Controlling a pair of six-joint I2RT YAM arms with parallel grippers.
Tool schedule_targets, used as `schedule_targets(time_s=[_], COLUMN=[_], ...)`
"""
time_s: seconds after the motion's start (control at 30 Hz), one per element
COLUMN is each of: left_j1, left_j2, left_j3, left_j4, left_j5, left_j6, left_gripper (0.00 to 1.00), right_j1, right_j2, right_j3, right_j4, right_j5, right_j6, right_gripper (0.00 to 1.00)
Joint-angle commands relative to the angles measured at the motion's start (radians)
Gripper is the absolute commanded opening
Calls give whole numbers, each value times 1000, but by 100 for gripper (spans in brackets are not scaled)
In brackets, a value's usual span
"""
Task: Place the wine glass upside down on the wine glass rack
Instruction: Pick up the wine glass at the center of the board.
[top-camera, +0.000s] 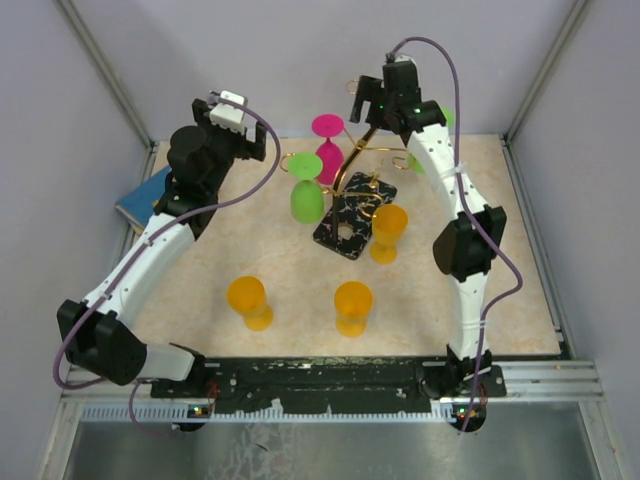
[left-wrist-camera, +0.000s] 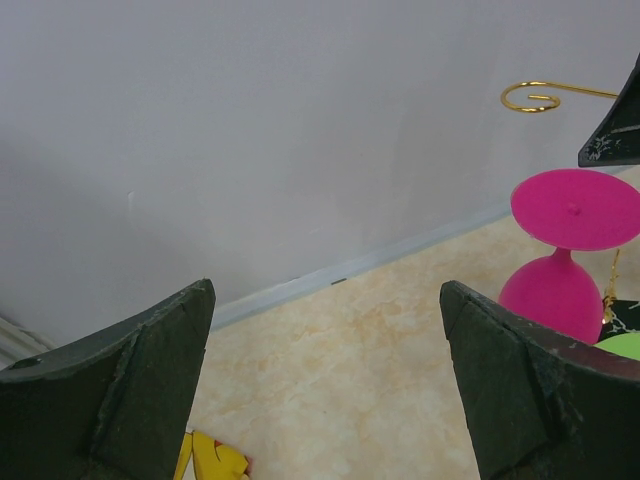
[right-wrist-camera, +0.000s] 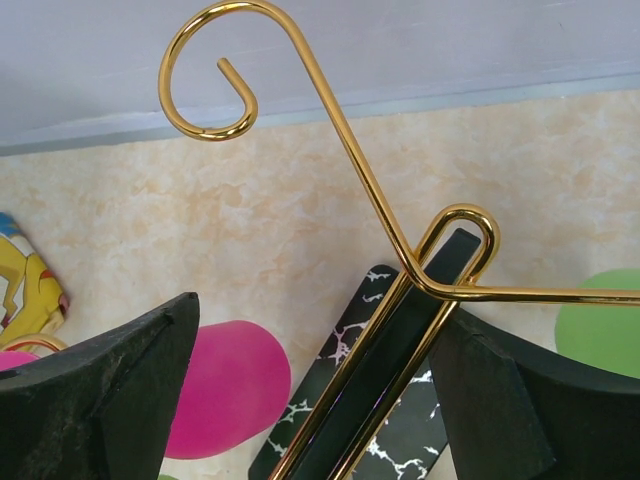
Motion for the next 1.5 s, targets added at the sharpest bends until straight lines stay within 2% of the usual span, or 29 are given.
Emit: schedule_targets(time_s=[0.0, 0.47, 0.53, 0.8, 1.27, 1.37, 1.47], left_j1=[-1, -2, -2, -2, -1, -1, -2], left_j2=[4, 10, 11, 28, 61, 57, 52], left_j3=[37, 34, 34, 33, 37, 33, 32], left_j4=[40, 56, 59, 67, 69, 53, -12], left_j5=[-10, -8, -8, -3, 17, 58, 179], left_j6=[-2, -27, -31, -45, -44, -32, 24], left_gripper=[99, 99, 99, 99, 99, 99, 99], right_j1=[0, 22, 21, -18, -21, -22, -21], right_j2=[15, 21, 11, -131, -264, -276, -308], right_j3=[60, 39, 37, -125, -218, -195, -205], right_j4=[89, 168, 145, 110, 108, 84, 77], right_j5=[-80, -166, -143, -55, -41, -42, -33], right_j6=[-15, -34, -56, -68, -83, -84, -87], right_gripper=[91, 91, 91, 92, 94, 94, 94])
